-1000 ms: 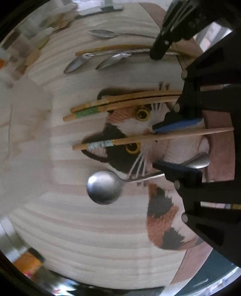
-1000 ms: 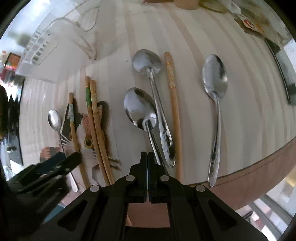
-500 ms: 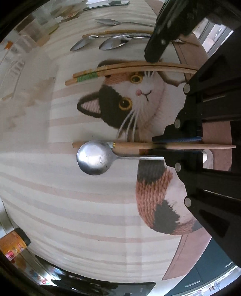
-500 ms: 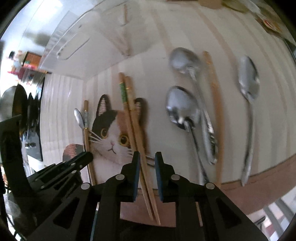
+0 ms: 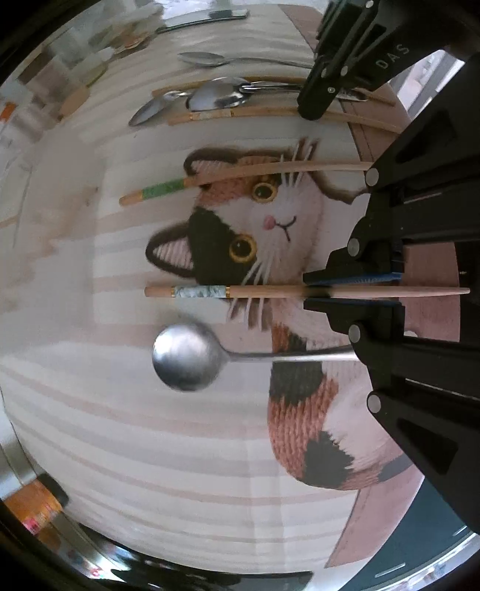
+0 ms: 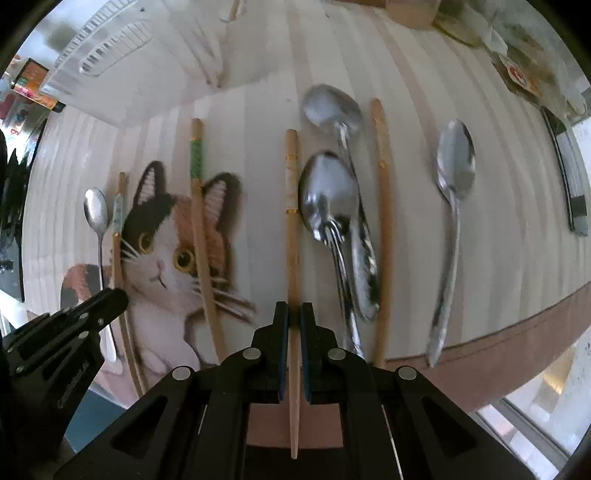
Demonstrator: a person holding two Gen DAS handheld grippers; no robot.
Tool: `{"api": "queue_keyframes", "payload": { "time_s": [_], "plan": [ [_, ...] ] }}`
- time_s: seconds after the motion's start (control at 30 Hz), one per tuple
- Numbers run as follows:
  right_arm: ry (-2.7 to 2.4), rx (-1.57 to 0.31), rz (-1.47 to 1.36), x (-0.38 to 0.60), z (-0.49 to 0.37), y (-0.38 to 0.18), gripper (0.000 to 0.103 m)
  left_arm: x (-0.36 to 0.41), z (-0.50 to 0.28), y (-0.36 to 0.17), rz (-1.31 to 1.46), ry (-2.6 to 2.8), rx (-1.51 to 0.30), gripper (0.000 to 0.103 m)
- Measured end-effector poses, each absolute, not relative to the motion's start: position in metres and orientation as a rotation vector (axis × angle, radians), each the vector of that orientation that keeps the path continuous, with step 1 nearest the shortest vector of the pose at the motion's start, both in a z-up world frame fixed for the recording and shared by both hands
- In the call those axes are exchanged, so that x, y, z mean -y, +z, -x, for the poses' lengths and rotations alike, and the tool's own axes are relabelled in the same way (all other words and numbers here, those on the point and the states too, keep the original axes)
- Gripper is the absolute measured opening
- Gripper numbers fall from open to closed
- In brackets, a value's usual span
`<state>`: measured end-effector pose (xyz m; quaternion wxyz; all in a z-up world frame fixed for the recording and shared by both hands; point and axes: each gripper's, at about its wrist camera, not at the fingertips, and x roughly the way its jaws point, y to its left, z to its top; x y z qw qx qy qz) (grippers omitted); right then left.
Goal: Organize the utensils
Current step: 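Carry both chopsticks into the clear basket and open both tools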
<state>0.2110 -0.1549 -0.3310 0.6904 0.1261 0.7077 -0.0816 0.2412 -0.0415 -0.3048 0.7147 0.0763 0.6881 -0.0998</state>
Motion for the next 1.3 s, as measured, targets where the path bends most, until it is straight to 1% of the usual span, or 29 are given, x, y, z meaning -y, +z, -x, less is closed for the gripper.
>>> {"api": "queue_keyframes", "payload": {
  "time_s": [0.3,0.4,0.53,0.87,0.97,1.03,1.3],
  "plan": [
    [-0.185,-1.607,-0.224,0.165,-0.206,-0.328,0.006,0.044,-0.243,-0.307,-0.183,-0.227,-1.530,0.007],
    [-0.191,-1.605,-0.219,0.145,-0.217,-0.334,0.006,0.048,-0.247,-0.311,-0.181,-0.227,-1.530,0.007],
    [-0.190,-1.605,-0.214,0.145,-0.219,-0.336,0.006,0.044,-0.245,-0.306,-0.177,-0.231,-1.528,0.007],
    [-0.194,-1.573,-0.215,0.150,-0.209,-0.329,0.007,0.039,-0.239,-0.301,-0.181,-0.222,-1.498,0.004],
    [-0.178,-1.566,-0.266,0.153,-0.202,-0.323,0.007,0.039,-0.236,-0.276,-0.162,-0.244,-1.459,0.004],
    [-0.158,-1.536,-0.284,0.155,-0.199,-0.309,0.007,0.039,-0.236,-0.250,-0.153,-0.263,-1.412,0.004],
    [-0.077,-1.377,-0.346,0.175,-0.215,-0.226,0.006,0.036,-0.258,-0.143,-0.088,-0.311,-1.217,0.004]
  ]
}}
